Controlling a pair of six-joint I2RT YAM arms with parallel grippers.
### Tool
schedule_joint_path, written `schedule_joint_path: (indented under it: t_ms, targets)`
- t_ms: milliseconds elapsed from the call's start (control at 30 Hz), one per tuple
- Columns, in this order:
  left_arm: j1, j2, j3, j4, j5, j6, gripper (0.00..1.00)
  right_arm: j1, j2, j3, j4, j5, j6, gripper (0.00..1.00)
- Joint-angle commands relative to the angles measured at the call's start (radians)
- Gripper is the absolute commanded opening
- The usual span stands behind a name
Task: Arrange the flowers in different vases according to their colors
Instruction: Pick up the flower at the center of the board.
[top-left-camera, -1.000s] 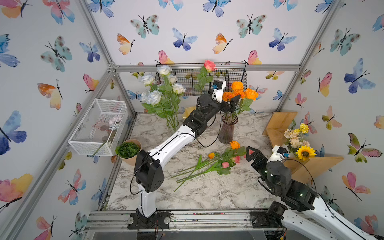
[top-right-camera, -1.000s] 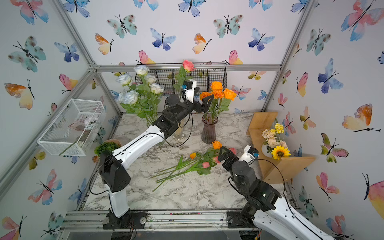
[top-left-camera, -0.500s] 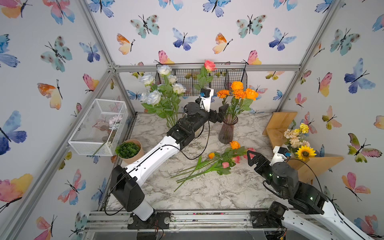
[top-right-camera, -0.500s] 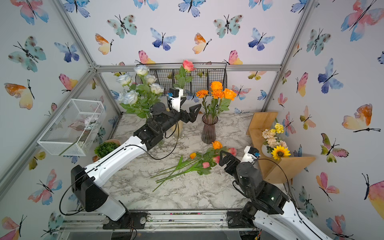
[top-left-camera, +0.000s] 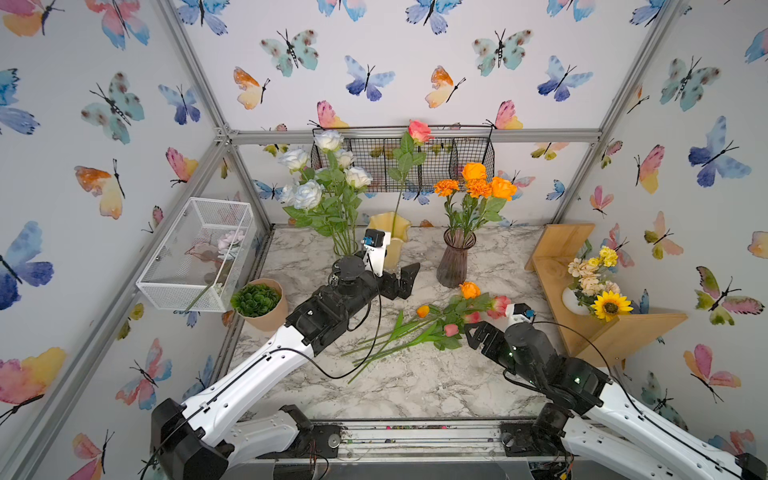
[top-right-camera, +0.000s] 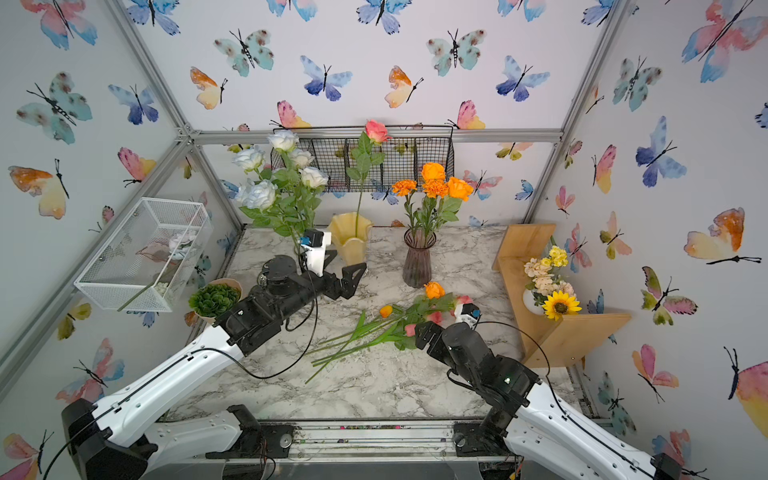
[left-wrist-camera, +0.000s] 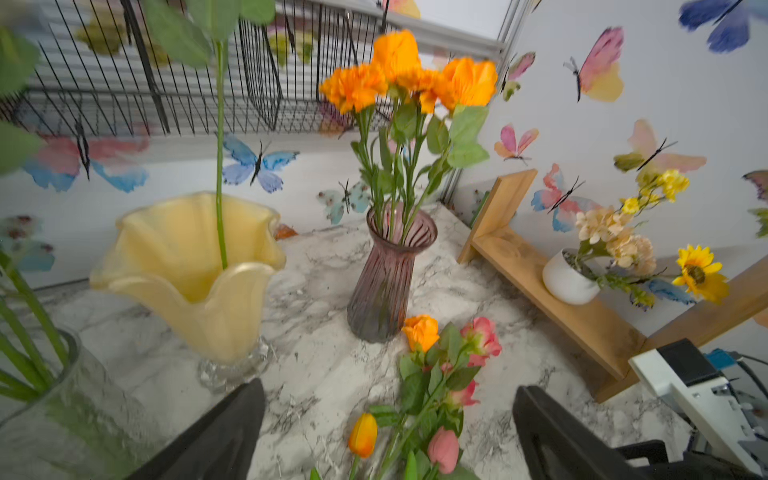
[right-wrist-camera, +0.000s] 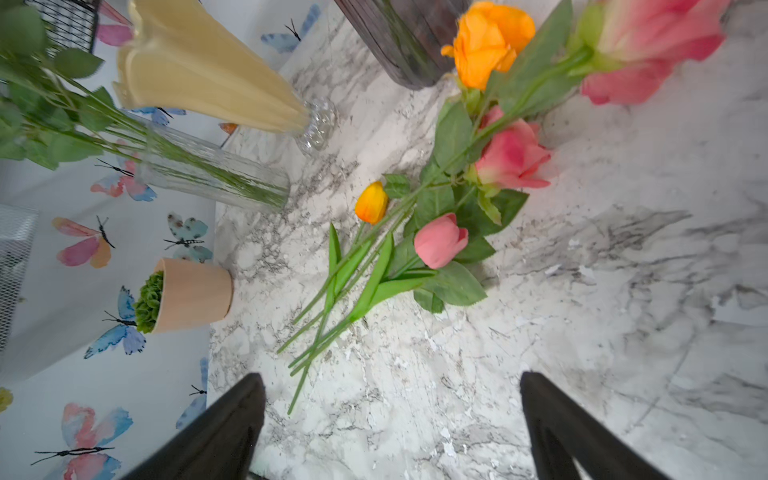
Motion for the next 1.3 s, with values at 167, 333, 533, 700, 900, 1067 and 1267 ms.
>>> schedule_joint_path:
  t_ms: [167, 333, 533, 700, 900, 1067, 1267]
  targets:
    - [-0.118, 0.190, -0.026, -0.157, 0.029, 0.008, 0.95, 0.002, -0.142, -0.197, 0.147, -0.056, 0.077, 0.97]
    - [-0.119, 0.462, 0.159, -0.319, 0.084, 0.110, 0.83, 0.003, -0.227, -0.258, 0.154, -0.049, 0.099, 0.96]
    - [-0.119, 0.674, 0.329, -0.393, 0.052, 0.200, 0.71, 0.002, -0.280, -0.294, 0.148, -0.017, 0.119, 0.96]
    - [-0.105, 0.768, 0.409, -0.421, 0.043, 0.250, 0.65, 0.002, -0.299, -0.316, 0.161, -0.011, 0.128, 0.96]
    - [-0.074, 0.831, 0.449, -0.421, 0.081, 0.290, 0.57, 0.002, -0.295, -0.330, 0.167, 0.015, 0.140, 0.96]
    - [-0.071, 0.859, 0.485, -0.425, 0.111, 0.331, 0.51, 0.002, -0.298, -0.333, 0.164, 0.022, 0.149, 0.96]
    - [-0.072, 0.889, 0.495, -0.420, 0.151, 0.331, 0.48, 0.002, -0.310, -0.340, 0.158, 0.034, 0.158, 0.96]
